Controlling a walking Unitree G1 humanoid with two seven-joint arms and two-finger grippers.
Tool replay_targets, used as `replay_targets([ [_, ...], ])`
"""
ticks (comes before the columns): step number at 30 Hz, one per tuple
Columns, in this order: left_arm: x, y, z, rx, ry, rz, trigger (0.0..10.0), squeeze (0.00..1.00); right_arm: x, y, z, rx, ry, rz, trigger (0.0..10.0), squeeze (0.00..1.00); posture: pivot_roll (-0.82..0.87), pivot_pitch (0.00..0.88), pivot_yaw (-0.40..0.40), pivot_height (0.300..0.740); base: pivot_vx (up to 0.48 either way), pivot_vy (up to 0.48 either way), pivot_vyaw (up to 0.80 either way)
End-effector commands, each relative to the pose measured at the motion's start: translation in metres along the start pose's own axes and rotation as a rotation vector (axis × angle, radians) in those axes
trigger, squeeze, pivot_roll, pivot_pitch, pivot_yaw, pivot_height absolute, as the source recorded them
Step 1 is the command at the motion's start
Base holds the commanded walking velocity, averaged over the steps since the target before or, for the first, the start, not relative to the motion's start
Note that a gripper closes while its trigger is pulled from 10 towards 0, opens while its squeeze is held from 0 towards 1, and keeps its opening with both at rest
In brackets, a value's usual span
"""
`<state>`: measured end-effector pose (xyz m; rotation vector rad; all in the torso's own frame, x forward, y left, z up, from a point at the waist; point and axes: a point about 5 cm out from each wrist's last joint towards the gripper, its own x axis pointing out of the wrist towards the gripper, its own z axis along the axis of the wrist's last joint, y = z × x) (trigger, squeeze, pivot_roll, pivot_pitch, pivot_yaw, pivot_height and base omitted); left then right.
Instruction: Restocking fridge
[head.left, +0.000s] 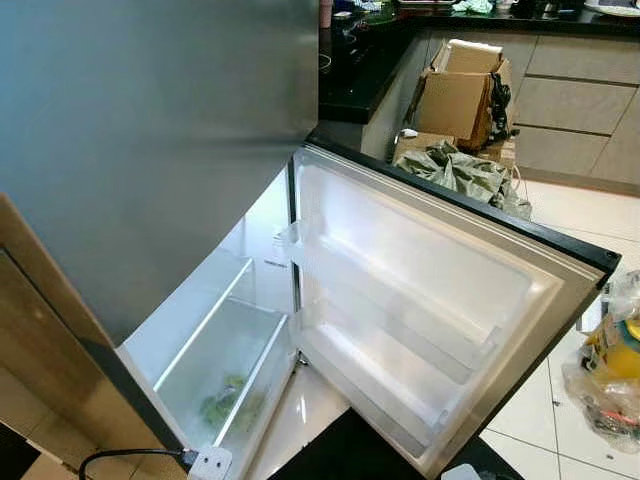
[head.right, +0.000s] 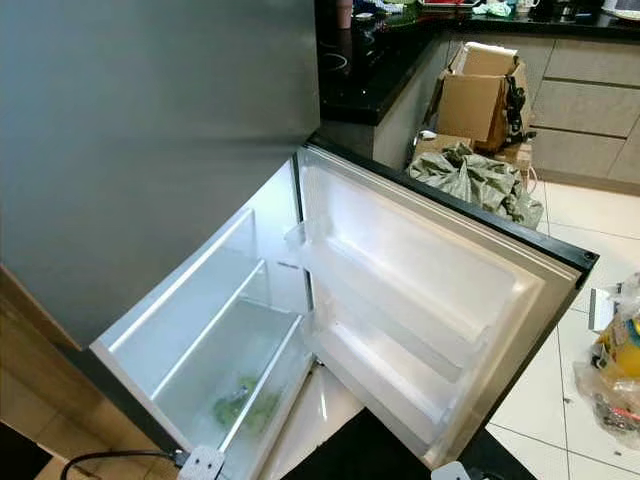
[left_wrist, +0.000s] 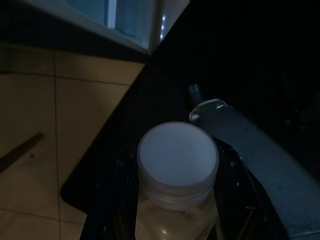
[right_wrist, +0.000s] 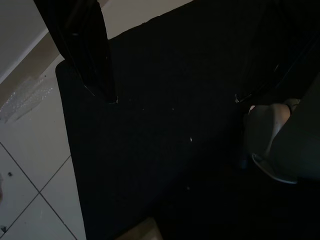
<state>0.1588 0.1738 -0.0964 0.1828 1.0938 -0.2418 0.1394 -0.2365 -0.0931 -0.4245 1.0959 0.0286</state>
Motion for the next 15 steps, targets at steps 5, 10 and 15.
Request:
replay_targets([
  [5,0.0013,-0.0095,0.0014,-0.016,-0.007,-0.045,10.0,0.0,-0.0009,0.0009,-0.0069,0.009,0.026,-0.002,10.0,0.0,-0.13,0.005,0.034,0.74,0.0,0.0,-0.8],
  [10,0.0012,-0.0102,-0.0009,-0.006,0.0,-0.048,10.0,0.0,-0.0011,0.001,-0.0077,0.012,0.03,-0.002,10.0,0.0,-0.12,0.006,0.034,0.74,0.0,0.0,-0.8],
  [15,0.001,-0.0103,-0.0026,-0.005,0.005,-0.047,10.0,0.0,-0.0011,0.002,-0.0081,0.014,0.032,0.0,10.0,0.0,-0.12,0.007,0.035,0.74,0.0,0.0,-0.8],
])
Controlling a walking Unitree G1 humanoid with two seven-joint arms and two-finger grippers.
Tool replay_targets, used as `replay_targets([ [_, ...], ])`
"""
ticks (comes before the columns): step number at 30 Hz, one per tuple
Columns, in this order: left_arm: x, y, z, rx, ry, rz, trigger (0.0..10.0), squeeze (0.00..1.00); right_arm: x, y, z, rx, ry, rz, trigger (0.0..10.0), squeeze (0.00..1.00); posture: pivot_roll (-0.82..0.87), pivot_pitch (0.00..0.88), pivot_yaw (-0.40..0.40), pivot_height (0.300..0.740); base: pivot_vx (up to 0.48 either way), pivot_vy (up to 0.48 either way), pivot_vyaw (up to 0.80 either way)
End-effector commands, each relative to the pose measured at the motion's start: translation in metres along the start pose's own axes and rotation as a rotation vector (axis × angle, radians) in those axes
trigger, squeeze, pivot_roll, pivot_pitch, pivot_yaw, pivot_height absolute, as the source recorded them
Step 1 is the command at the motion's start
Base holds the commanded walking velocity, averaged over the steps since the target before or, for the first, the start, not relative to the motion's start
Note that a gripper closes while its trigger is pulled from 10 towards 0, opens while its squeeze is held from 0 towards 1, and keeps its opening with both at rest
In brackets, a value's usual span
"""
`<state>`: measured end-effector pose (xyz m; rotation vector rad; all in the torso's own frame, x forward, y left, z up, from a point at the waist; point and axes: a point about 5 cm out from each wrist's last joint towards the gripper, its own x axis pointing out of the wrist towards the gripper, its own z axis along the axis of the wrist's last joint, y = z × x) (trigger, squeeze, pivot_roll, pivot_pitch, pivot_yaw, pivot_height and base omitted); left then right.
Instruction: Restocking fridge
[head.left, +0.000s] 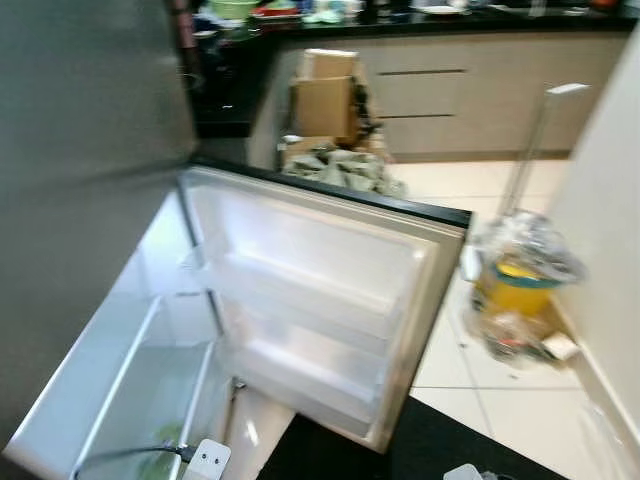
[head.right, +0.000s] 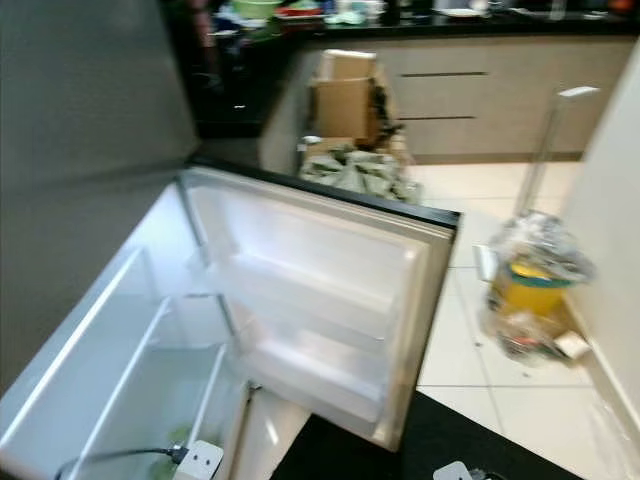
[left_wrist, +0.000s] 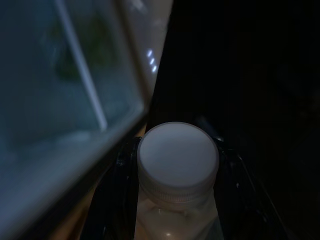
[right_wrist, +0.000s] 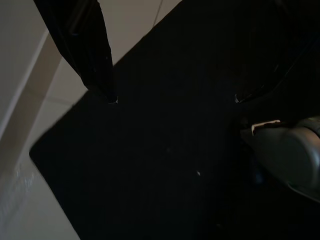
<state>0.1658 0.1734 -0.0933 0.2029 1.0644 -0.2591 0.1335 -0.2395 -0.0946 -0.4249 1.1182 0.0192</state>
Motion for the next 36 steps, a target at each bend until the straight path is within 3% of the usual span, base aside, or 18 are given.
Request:
replay_targets([
  [1,0.0004,-0.0122,-0.01,-0.032,0.032,-0.046,10.0,0.0,-0.0001,0.0028,-0.0014,0.012,0.008,0.004,10.0,0.0,-0.12,0.007,0.035,0.74,0.0,0.0,-0.8],
  [11,0.0005,-0.0122,-0.0096,-0.024,0.032,-0.044,10.0,0.0,-0.0001,0.003,-0.0012,0.013,0.007,0.003,10.0,0.0,-0.13,0.006,0.035,0.74,0.0,0.0,-0.78],
  [19,0.0006,-0.0128,-0.008,-0.01,0.024,-0.055,10.0,0.0,0.0,0.0022,0.0004,0.017,-0.005,0.001,10.0,0.0,-0.13,0.006,0.033,0.74,0.0,0.0,0.0],
  [29,0.0003,-0.0108,-0.009,0.002,0.029,-0.048,10.0,0.0,0.0,0.0031,0.0013,0.018,-0.009,0.003,10.0,0.0,-0.12,0.01,0.038,0.74,0.0,-0.451,0.0],
  [36,-0.0002,-0.0089,-0.0101,-0.015,0.029,-0.038,10.0,0.0,-0.0001,0.0056,0.0004,0.02,-0.007,0.01,10.0,0.0,-0.12,0.013,0.041,0.74,0.0,0.0,0.0],
])
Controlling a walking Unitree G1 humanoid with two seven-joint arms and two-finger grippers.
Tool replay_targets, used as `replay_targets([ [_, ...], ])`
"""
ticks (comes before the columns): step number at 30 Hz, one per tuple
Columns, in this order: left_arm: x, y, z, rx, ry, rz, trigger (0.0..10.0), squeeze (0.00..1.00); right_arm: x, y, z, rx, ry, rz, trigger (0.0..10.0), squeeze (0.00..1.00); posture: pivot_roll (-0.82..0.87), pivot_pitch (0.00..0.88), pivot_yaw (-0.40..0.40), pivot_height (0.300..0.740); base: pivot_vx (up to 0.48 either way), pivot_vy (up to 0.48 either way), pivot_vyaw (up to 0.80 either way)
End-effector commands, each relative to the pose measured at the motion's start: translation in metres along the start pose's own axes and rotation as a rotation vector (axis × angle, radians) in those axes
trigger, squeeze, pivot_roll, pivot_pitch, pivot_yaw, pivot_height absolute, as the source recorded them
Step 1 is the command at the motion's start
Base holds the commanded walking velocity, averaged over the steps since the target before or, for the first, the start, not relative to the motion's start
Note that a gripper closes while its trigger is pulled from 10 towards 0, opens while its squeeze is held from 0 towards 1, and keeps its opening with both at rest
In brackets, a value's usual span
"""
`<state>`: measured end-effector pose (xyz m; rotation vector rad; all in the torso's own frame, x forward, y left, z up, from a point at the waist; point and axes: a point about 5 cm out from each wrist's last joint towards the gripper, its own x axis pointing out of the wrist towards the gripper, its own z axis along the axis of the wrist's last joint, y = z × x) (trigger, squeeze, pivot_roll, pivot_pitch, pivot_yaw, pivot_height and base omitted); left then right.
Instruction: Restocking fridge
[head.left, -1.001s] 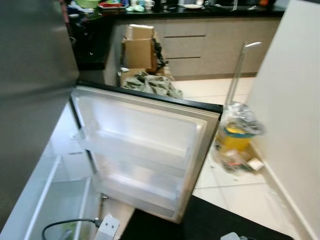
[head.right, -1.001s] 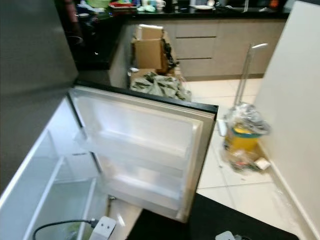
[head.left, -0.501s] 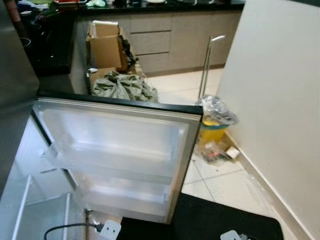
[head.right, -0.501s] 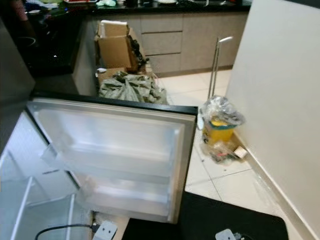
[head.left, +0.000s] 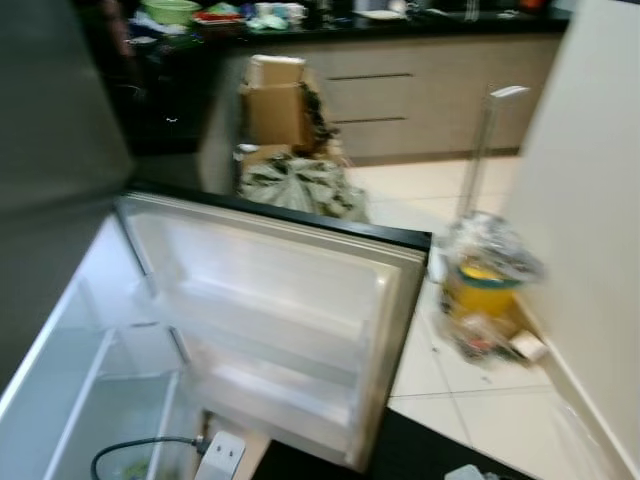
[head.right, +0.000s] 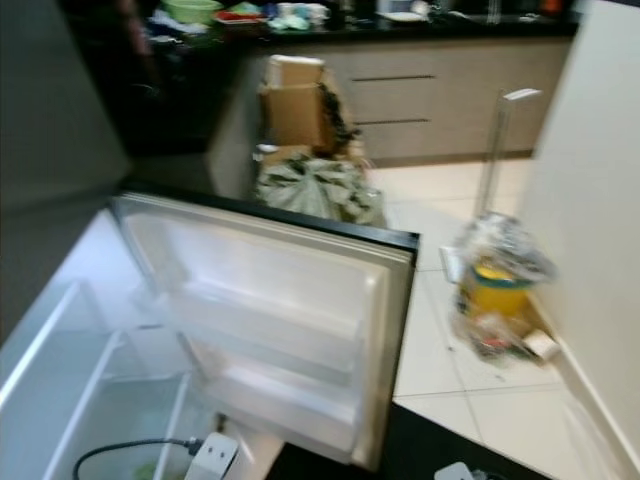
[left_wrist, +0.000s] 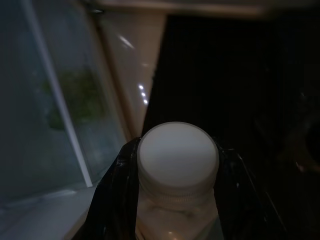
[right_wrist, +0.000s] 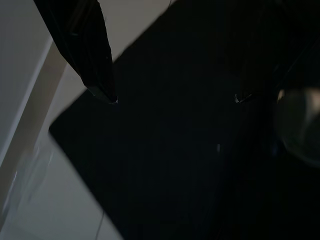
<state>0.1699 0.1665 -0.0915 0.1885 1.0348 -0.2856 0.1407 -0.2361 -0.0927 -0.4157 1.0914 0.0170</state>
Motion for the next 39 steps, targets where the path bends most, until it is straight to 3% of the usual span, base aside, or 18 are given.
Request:
replay_targets([
  [1,-0.002,-0.004,-0.016,-0.02,0.061,-0.014,10.0,0.0,-0.001,0.005,-0.008,0.009,0.02,0.012,10.0,0.0,-0.12,0.013,0.04,0.74,0.0,0.0,0.0],
  [11,-0.002,-0.005,-0.016,-0.006,0.06,-0.025,10.0,0.0,-0.001,0.005,-0.008,0.008,0.019,0.014,10.0,0.0,-0.12,0.012,0.039,0.74,0.0,0.0,0.0],
  [15,-0.002,-0.005,-0.016,0.012,0.056,-0.031,10.0,0.0,-0.001,0.005,-0.008,0.008,0.02,0.013,10.0,0.0,-0.12,0.012,0.036,0.74,0.0,-0.48,0.0],
  [19,-0.002,-0.003,-0.014,-0.002,0.047,-0.006,10.0,0.0,-0.001,0.004,-0.008,0.006,0.02,0.01,10.0,0.0,-0.13,0.01,0.036,0.74,0.0,-0.472,0.0],
  [34,0.002,-0.008,0.008,-0.07,-0.049,-0.045,10.0,0.0,0.0,-0.006,-0.001,0.033,-0.009,-0.022,10.0,0.0,-0.13,0.003,0.038,0.74,0.0,0.0,0.0],
  [39,0.002,-0.01,0.013,-0.094,-0.074,-0.059,10.0,0.0,0.0,-0.007,0.001,0.045,-0.017,-0.023,10.0,0.0,-0.14,0.005,0.039,0.74,0.0,0.0,-0.79],
])
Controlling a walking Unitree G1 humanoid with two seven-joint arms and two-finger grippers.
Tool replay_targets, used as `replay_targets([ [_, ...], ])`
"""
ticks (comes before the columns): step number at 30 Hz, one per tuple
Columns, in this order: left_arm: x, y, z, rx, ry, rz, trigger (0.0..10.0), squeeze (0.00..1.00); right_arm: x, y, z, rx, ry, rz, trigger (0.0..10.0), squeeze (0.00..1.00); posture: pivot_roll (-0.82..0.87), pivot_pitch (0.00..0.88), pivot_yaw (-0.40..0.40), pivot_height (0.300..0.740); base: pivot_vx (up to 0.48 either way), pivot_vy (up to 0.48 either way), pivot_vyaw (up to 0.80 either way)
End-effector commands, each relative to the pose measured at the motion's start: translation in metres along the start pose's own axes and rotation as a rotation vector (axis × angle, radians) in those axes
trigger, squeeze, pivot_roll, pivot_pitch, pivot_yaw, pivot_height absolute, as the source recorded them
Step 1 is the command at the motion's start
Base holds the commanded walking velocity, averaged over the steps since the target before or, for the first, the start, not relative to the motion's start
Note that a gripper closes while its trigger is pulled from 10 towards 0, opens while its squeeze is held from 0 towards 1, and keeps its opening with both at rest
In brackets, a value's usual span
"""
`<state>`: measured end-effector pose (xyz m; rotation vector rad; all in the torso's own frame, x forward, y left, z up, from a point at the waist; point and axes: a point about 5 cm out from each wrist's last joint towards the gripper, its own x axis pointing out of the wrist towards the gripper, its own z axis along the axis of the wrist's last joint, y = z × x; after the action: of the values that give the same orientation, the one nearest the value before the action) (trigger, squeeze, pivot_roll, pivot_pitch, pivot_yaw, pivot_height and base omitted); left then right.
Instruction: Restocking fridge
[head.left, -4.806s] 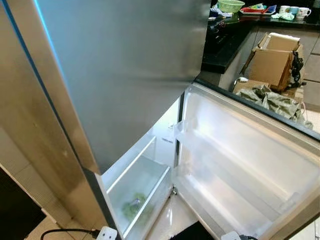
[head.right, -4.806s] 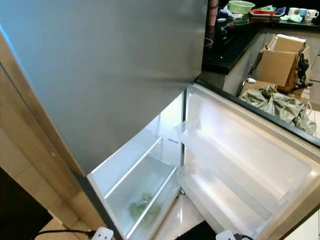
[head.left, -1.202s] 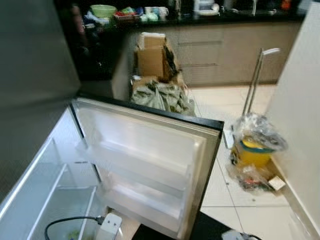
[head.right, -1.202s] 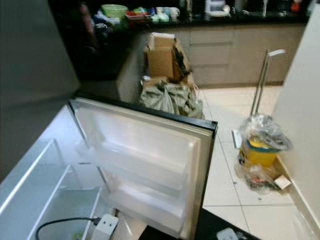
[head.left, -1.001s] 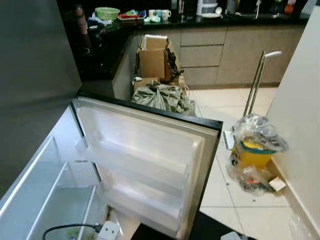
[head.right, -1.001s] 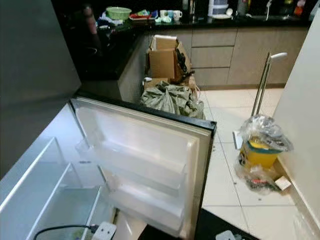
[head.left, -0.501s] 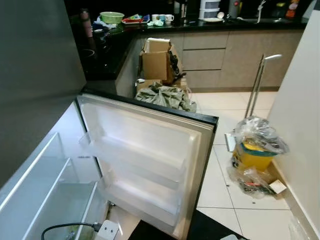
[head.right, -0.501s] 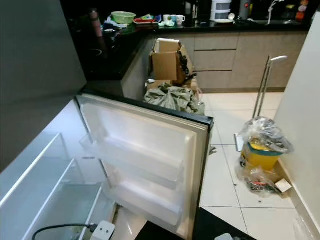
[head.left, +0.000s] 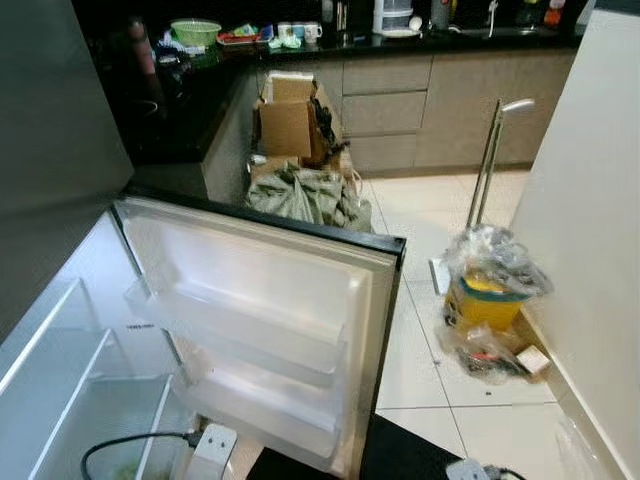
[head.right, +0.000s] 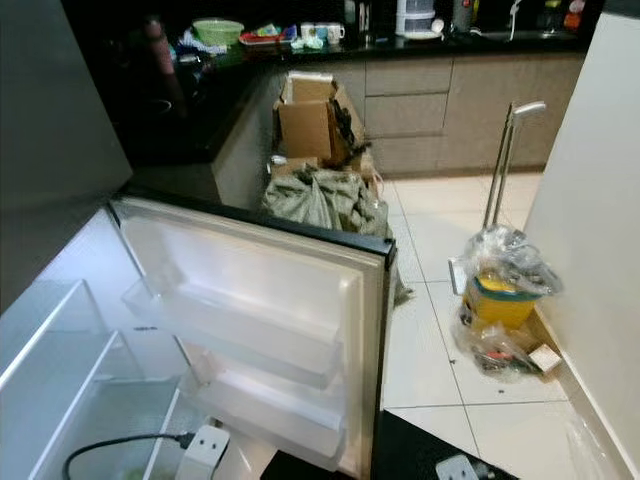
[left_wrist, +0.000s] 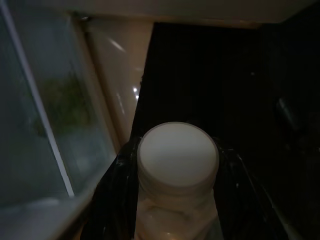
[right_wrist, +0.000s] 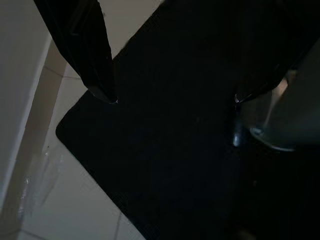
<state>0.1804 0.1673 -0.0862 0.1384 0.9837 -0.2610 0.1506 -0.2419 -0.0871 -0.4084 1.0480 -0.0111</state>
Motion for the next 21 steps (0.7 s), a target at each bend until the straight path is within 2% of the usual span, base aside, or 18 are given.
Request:
replay_targets([
  [1,0.002,-0.014,0.003,-0.056,-0.022,-0.063,10.0,0.0,-0.001,0.001,-0.007,0.019,0.02,0.002,10.0,0.0,-0.14,0.005,0.039,0.74,0.0,0.0,-0.79],
  [11,0.002,-0.002,0.015,-0.128,-0.075,-0.011,10.0,0.0,-0.001,0.004,-0.007,0.011,0.014,0.007,10.0,0.0,-0.13,0.01,0.038,0.74,0.0,0.0,0.0],
  [18,0.001,0.011,0.035,-0.188,-0.175,-0.003,10.0,0.0,-0.001,0.003,-0.005,0.016,0.007,0.007,10.0,0.0,-0.13,0.011,0.04,0.74,0.0,0.0,0.0],
  [21,-0.002,0.022,0.049,-0.238,-0.254,-0.016,10.0,0.0,-0.001,0.003,-0.005,0.019,0.004,0.007,10.0,0.0,-0.13,0.011,0.041,0.74,0.0,0.0,0.0],
])
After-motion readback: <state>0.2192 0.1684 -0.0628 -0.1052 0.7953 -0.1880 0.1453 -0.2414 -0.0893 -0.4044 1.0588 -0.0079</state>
